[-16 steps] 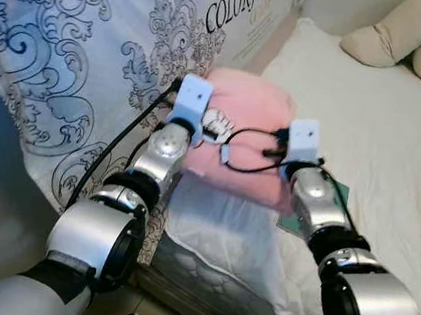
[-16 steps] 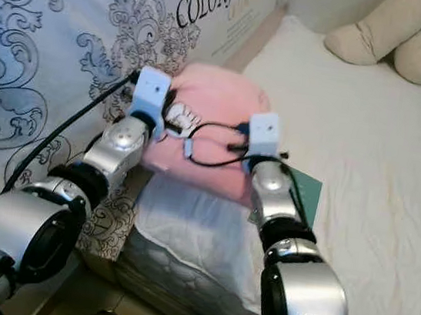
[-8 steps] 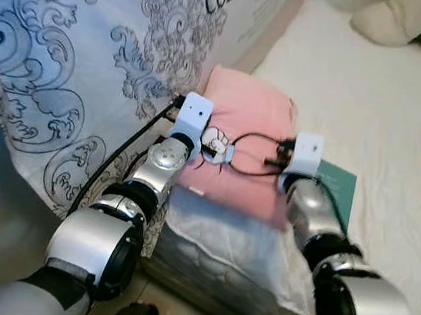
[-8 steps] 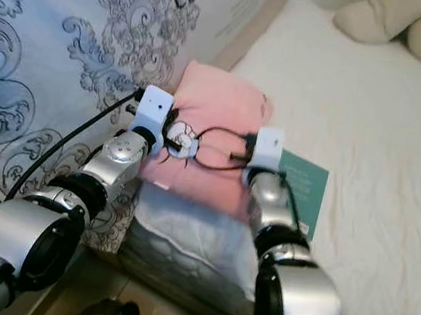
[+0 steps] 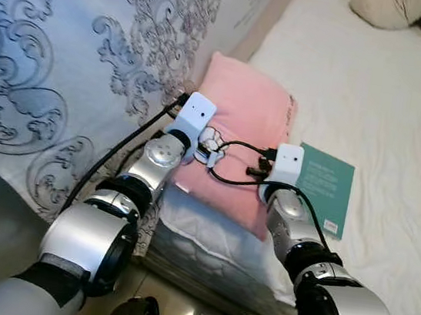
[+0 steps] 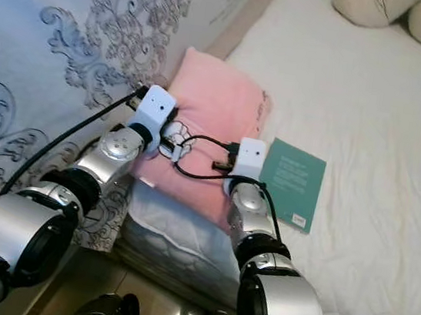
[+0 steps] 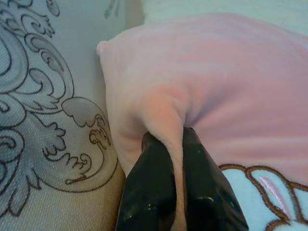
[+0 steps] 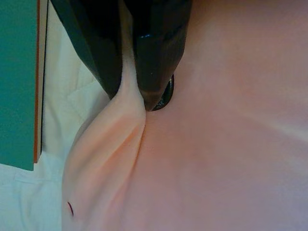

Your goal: Clean up the room

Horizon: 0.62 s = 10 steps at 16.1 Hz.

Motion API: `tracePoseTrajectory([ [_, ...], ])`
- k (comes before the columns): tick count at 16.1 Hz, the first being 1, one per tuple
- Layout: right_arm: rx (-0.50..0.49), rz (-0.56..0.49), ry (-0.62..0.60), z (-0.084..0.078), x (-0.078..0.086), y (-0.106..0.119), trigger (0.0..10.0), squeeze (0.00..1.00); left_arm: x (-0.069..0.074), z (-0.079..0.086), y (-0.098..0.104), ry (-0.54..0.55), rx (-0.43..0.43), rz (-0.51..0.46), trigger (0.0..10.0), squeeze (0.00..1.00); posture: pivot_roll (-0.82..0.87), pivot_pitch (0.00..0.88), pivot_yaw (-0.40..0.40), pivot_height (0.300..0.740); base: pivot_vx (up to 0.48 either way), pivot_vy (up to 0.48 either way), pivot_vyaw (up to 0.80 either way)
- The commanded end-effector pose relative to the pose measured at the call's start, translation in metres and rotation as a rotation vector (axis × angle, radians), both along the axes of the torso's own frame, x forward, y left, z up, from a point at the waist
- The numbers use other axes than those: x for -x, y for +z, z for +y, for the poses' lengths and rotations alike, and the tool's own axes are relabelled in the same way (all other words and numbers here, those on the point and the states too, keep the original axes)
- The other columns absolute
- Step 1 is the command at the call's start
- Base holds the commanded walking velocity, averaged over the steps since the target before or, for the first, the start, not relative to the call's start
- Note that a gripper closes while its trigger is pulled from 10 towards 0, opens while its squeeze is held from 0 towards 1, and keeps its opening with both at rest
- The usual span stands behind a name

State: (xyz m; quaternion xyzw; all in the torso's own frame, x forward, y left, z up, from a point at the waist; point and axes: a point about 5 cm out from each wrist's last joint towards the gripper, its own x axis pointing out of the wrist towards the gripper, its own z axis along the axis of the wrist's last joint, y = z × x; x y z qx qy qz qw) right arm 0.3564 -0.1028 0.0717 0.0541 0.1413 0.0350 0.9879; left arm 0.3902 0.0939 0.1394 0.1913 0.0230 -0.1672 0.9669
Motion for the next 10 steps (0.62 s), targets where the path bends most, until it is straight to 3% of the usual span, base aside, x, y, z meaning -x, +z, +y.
tracePoseTrajectory([
  [1,-0.029,0.075,0.015,0.008,0.008,-0.014,10.0,0.07,-0.006,0.0,0.018,-0.015,-0.058,-0.087,10.0,1.0,-0.14,0.227,-0.013,0.74,0.0,0.0,0.0],
  [2,-0.057,0.081,0.008,0.009,0.009,-0.014,10.0,1.0,-0.006,0.0,0.02,-0.019,-0.076,-0.104,10.0,1.0,-0.14,0.226,-0.013,0.74,0.0,0.0,0.0],
  [5,-0.159,0.113,0.023,0.026,0.014,-0.018,10.0,1.0,-0.012,0.006,0.041,-0.02,-0.18,-0.224,10.0,1.0,-0.13,0.217,-0.018,0.74,0.0,0.0,0.0],
  [7,-0.171,0.101,0.044,0.032,0.015,-0.017,10.0,1.0,-0.012,0.01,0.048,-0.024,-0.168,-0.271,10.0,1.0,-0.11,0.207,-0.021,0.74,0.0,0.0,0.0],
  [10,-0.169,0.089,0.054,0.034,0.015,-0.015,10.0,1.0,-0.008,0.015,0.044,-0.021,-0.143,-0.3,10.0,1.0,-0.1,0.193,-0.033,0.74,0.0,0.0,0.0],
])
